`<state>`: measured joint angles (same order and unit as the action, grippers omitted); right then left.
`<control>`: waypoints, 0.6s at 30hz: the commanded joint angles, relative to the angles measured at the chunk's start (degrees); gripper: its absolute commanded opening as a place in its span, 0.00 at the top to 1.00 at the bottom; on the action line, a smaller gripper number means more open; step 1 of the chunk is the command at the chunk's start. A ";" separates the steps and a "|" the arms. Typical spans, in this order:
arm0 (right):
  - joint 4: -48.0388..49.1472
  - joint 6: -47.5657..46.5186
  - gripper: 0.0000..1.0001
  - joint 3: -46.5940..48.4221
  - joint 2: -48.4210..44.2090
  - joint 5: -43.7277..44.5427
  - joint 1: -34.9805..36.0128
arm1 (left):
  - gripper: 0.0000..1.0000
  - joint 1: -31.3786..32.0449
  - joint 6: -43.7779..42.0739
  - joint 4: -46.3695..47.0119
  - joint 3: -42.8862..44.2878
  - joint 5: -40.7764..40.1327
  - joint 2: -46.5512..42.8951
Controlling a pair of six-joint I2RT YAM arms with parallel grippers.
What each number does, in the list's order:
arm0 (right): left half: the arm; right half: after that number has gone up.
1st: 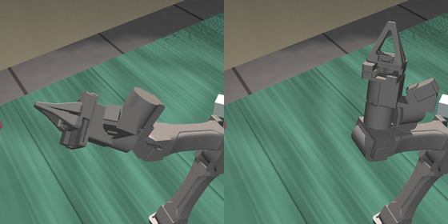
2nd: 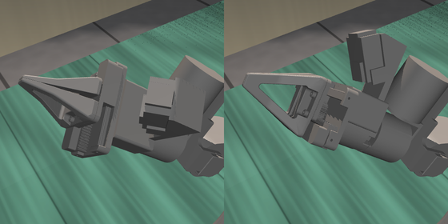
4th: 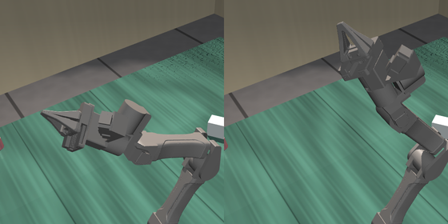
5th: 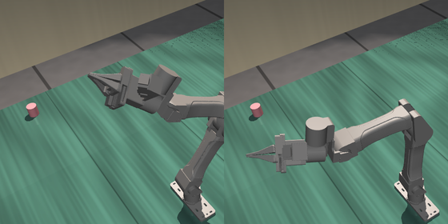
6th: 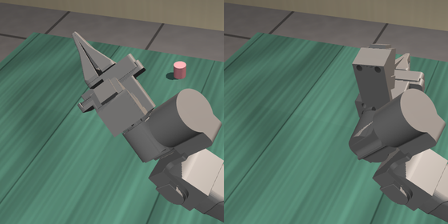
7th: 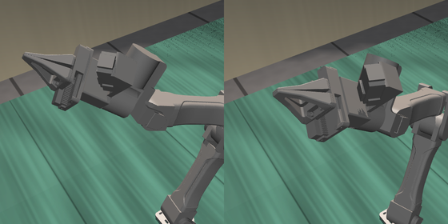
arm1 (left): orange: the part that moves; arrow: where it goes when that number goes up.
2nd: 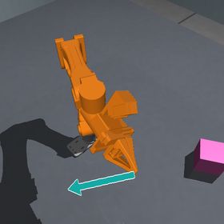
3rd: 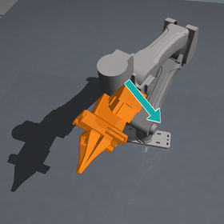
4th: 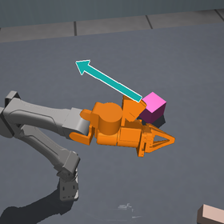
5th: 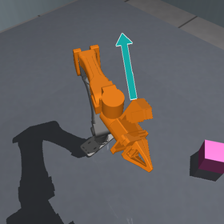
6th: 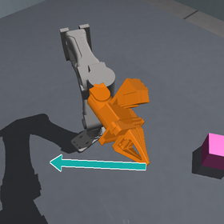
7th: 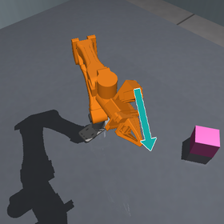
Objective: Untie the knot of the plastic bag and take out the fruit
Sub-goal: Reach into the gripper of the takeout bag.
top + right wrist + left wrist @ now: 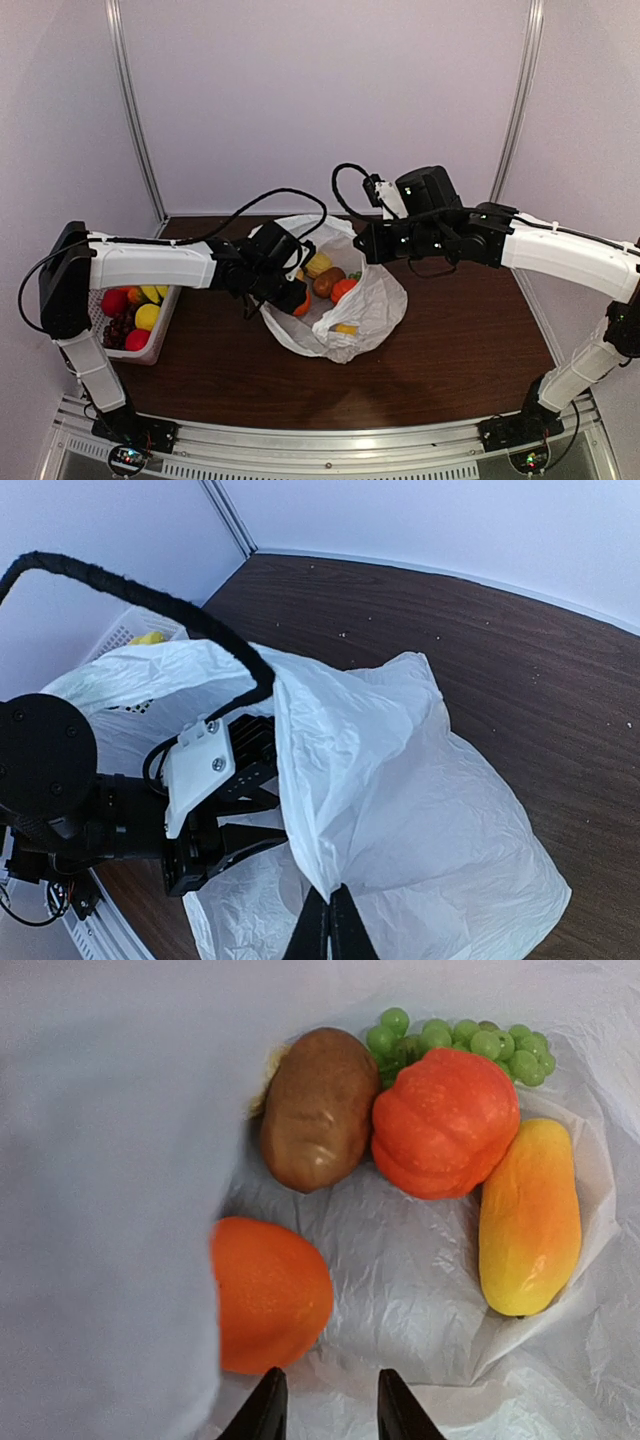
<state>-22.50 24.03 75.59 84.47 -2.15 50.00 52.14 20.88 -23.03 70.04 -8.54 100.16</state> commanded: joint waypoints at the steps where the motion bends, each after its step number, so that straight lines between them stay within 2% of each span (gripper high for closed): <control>1: 0.71 0.92 1.00 -0.45 -0.52 -1.92 -0.18 | 0.65 -1.82 1.62 5.84 1.32 2.30 2.17; 5: 1.07 1.23 1.00 -0.28 0.51 -2.31 -0.01 | 0.57 -2.38 2.32 6.01 2.75 0.23 3.20; 10: 2.42 1.90 1.00 -0.34 1.57 -3.05 0.31 | 0.52 -2.57 2.49 7.00 3.44 0.27 4.33; 18: 2.51 1.72 1.00 0.87 2.98 -3.81 1.03 | 0.46 -3.22 2.14 5.50 4.55 -6.37 7.07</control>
<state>-20.99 25.50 75.59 86.72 -5.04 50.52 50.06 22.63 -18.37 72.86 -10.50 105.27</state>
